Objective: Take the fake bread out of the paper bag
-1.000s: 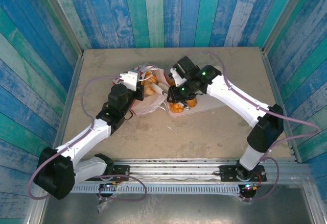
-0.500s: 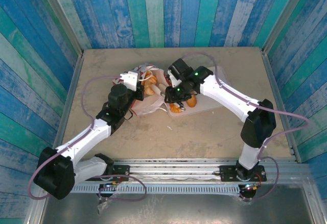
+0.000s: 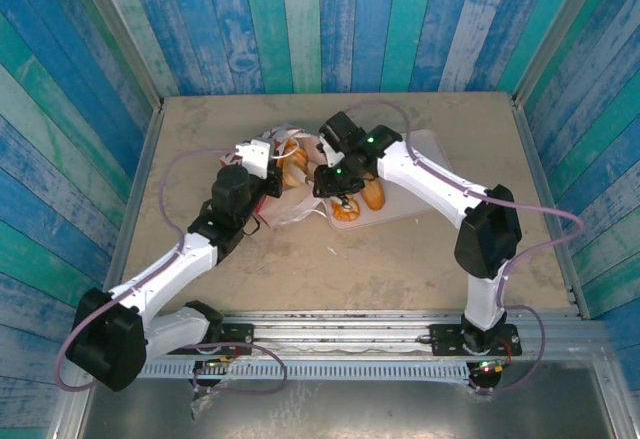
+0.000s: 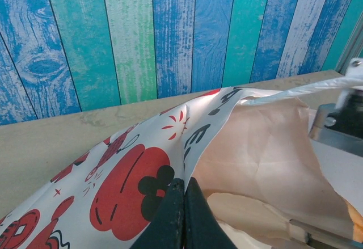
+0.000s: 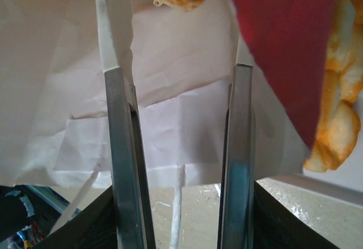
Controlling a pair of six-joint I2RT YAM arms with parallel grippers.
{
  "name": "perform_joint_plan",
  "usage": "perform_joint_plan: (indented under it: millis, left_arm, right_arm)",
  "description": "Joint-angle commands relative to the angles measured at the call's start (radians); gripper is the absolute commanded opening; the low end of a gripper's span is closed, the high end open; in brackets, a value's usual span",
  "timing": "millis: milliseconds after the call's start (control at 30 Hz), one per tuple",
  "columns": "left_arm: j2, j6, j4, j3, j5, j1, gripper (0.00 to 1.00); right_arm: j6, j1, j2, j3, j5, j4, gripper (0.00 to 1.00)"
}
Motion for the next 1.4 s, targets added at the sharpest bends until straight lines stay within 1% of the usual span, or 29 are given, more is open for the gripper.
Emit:
perform_joint_plan:
  millis: [0, 200, 533, 767, 933, 1067, 1367]
  left_arm:
    - [-0.015, -0.001, -0.003, -0.008, 0.006, -0.001, 0.0]
    - [-0.014, -0.001, -0.004, -0.007, 0.007, 0.0, 0.0]
    - [-0.013, -0.004, 0.002, -0.007, 0.015, -0.001, 0.0]
    - [-0.007, -0.007, 0.01, -0.01, 0.021, -0.001, 0.0]
    - [-0.008, -0.007, 0.013, -0.008, 0.024, -0.001, 0.0]
    - [-0.005, -0.004, 0.011, -0.003, 0.023, 0.0, 0.0]
    - [-0.001, -0.002, 0.008, -0.001, 0.021, 0.0, 0.0]
  right_arm:
    - [0.001, 0.008, 0.026, 0.042, 0.001, -0.002, 0.52]
    - [0.011, 0.01, 0.052, 0.066, 0.043, -0.023, 0.55]
    - [0.005, 0.01, 0.118, 0.124, -0.019, -0.009, 0.56]
    - [-0.002, 0.01, 0.15, 0.165, -0.039, -0.01, 0.56]
    - [-0.01, 0.01, 0.155, 0.175, -0.067, -0.011, 0.52]
    - [-0.022, 0.01, 0.138, 0.169, -0.081, -0.014, 0.51]
    - [-0.049, 0.002, 0.117, 0.206, -0.007, -0.084, 0.52]
